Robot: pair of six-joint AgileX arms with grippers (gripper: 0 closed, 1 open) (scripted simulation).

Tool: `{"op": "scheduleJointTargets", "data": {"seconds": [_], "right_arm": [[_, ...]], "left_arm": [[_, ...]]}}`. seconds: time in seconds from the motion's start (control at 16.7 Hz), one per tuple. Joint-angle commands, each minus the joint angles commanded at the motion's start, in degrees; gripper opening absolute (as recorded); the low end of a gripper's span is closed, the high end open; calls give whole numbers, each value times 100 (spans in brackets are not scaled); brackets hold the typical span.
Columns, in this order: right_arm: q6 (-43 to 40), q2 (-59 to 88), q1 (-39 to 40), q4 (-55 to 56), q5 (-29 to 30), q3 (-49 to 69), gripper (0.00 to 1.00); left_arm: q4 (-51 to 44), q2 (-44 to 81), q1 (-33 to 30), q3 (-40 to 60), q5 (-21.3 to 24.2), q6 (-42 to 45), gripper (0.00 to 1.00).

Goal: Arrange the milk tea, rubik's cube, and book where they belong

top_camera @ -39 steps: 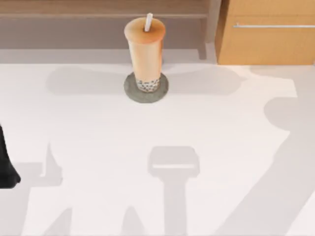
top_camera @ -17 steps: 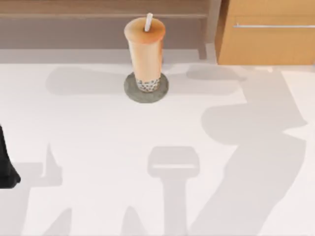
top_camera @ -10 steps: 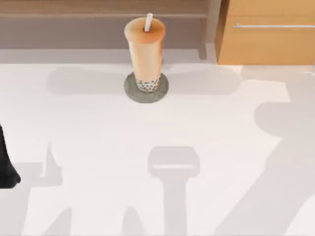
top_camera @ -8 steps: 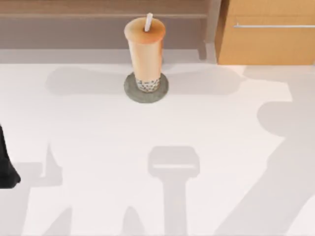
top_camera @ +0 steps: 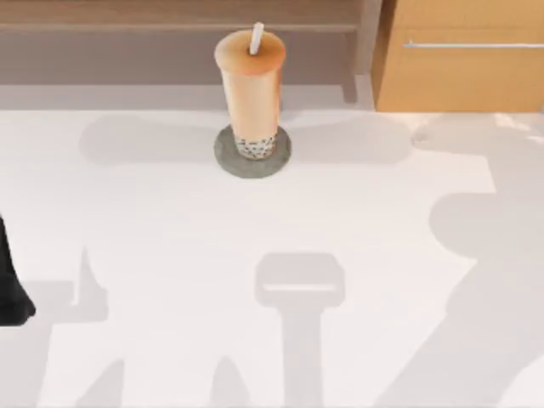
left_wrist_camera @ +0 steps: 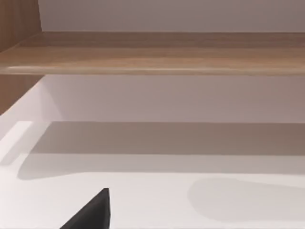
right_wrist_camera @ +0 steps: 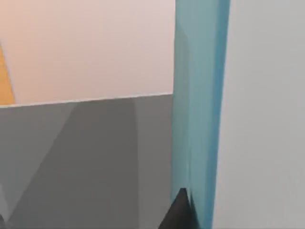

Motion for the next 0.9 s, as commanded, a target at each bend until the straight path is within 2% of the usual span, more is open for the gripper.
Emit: {"op": "scheduleJointTargets", "data": {"seconds": [0.36, 0.66, 0.9], "right_arm": [[2383, -1576, -456, 66, -161, -1819, 0], [4372, -2843, -927, 456, -361, -4068, 0], [5453, -3323, -1193, 720, -542, -6014, 0]], "left_arm": [[0, 0, 0, 0, 0, 0, 100], [0, 0, 0, 0, 0, 0, 100], [0, 0, 0, 0, 0, 0, 100]]}}
